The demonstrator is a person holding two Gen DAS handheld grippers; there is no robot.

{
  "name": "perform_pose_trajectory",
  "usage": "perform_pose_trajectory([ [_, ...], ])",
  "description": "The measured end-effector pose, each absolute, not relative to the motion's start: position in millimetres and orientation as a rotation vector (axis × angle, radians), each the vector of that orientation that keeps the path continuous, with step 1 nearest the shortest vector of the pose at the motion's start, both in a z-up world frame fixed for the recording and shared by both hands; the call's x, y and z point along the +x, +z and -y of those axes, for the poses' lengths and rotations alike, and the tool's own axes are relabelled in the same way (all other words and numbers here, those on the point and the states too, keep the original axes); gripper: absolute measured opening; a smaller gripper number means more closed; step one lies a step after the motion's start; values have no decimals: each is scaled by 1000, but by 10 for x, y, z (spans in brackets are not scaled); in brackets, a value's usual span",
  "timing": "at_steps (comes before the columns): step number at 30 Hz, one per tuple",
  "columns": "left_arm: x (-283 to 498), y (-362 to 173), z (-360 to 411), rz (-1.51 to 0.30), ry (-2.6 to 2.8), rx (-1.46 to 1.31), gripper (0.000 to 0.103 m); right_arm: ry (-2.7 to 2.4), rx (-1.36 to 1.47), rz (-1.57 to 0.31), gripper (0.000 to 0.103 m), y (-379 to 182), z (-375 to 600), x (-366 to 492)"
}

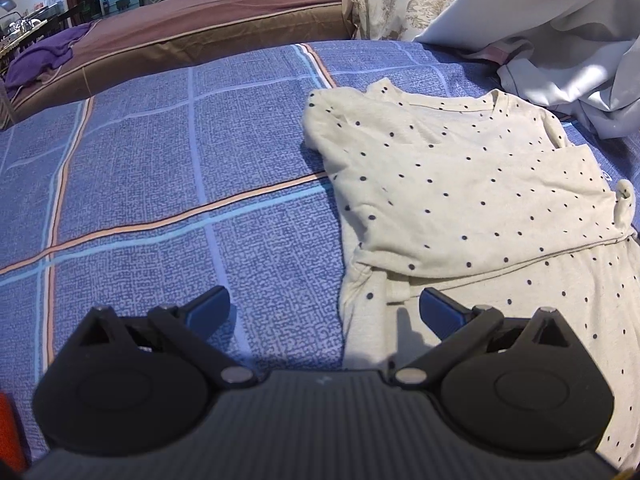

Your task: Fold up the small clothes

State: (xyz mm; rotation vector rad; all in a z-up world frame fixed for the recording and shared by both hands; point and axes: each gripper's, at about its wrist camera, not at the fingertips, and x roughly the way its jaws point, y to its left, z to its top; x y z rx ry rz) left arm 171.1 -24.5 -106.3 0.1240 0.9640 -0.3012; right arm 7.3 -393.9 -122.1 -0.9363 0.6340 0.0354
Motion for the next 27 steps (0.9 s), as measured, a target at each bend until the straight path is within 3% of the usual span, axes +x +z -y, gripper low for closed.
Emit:
perform_pose_trajectory([
  [6, 1865, -1045, 154, -991, -242, 36, 103, -42, -544, -603, 76, -817, 4029, 10],
  [9, 1822, -994, 288, -972, -278, 52, 103, -102, -332, -616, 75, -671, 4121, 342],
  [10, 1799, -988, 331, -970, -295, 64, 103, -118, -296, -628, 79, -668, 4132, 470],
  [17, 1692, -1041, 389, -980, -325, 152, 103, -240, -350, -922, 79, -1019, 4028, 909],
  [18, 1710, -1057, 355, -981, -310, 152, 103, -253, -338, -931, 82, -1028, 4054, 810],
  [19, 1737, -1075, 320, -984, -294, 145, 103, -266, -343, -942, 93, -1051, 4065, 704],
  [21, 1820, -1112, 232, -997, -261, 102, 103, -269, -347, -952, 100, -1096, 4094, 476],
  [23, 1897, -1114, 187, -994, -253, 48, 103, -259, -308, -970, 98, -1123, 4149, 300],
  [27, 2042, -1079, 239, -950, -264, 10, 102, -289, -101, -796, 99, -872, 4277, -14],
])
